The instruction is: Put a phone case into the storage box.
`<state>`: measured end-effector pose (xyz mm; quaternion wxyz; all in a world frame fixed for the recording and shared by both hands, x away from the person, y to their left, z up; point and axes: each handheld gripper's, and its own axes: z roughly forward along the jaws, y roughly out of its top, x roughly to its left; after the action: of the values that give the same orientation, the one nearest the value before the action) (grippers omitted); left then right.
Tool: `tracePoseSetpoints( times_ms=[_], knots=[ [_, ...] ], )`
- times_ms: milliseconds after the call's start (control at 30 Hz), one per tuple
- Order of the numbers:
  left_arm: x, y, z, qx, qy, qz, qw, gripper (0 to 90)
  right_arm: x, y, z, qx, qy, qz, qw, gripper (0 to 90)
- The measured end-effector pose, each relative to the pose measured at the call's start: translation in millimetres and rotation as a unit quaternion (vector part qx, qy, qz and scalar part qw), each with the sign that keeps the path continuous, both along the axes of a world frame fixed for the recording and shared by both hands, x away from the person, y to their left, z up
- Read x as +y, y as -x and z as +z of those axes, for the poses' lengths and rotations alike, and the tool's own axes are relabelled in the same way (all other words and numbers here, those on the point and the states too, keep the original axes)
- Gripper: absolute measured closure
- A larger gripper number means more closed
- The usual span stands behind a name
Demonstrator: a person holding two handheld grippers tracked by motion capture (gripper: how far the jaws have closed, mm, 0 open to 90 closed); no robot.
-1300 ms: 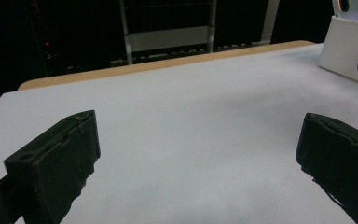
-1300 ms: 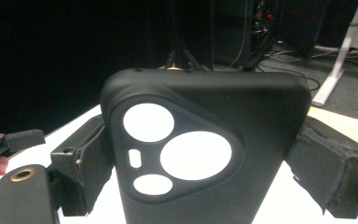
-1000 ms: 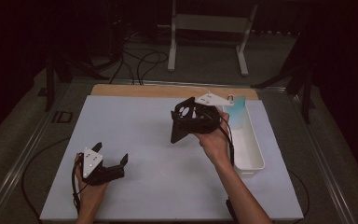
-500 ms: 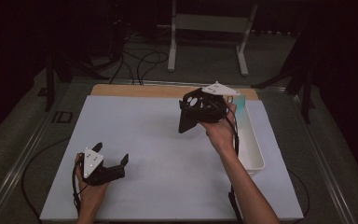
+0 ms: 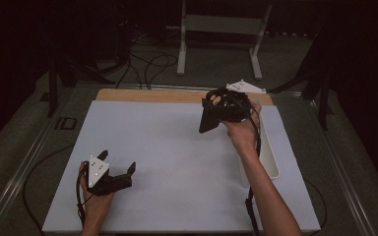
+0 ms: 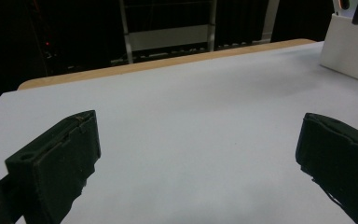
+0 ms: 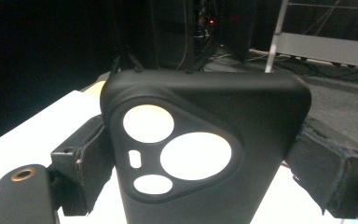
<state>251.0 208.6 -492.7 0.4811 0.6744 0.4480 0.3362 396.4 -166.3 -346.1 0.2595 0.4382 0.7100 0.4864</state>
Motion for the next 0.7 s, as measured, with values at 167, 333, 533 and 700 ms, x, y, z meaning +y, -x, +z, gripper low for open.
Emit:
tracePoseSetpoints(
  times_ms=[167,333,533,700],
  knots=[
    [0.1,0.0,0.0,-0.001,0.000,0.001,1.0000,0.3,-8.4,-2.8,1.2,0.002,0.000,-0.012,0.9999,13.3],
    [-0.2,-0.1,-0.1,0.000,-0.001,0.001,1.0000,0.3,-20.7,-6.2,3.0,0.001,-0.001,-0.026,0.9997,13.3],
    [-0.2,0.0,0.0,-0.001,0.000,0.002,1.0000,0.3,-34.1,-9.5,4.7,0.002,-0.001,-0.044,0.9991,13.3],
    [-0.2,0.0,0.0,0.000,0.000,0.002,1.0000,0.3,-47.3,-12.1,6.5,0.003,0.003,-0.062,0.9981,13.4]
  ],
)
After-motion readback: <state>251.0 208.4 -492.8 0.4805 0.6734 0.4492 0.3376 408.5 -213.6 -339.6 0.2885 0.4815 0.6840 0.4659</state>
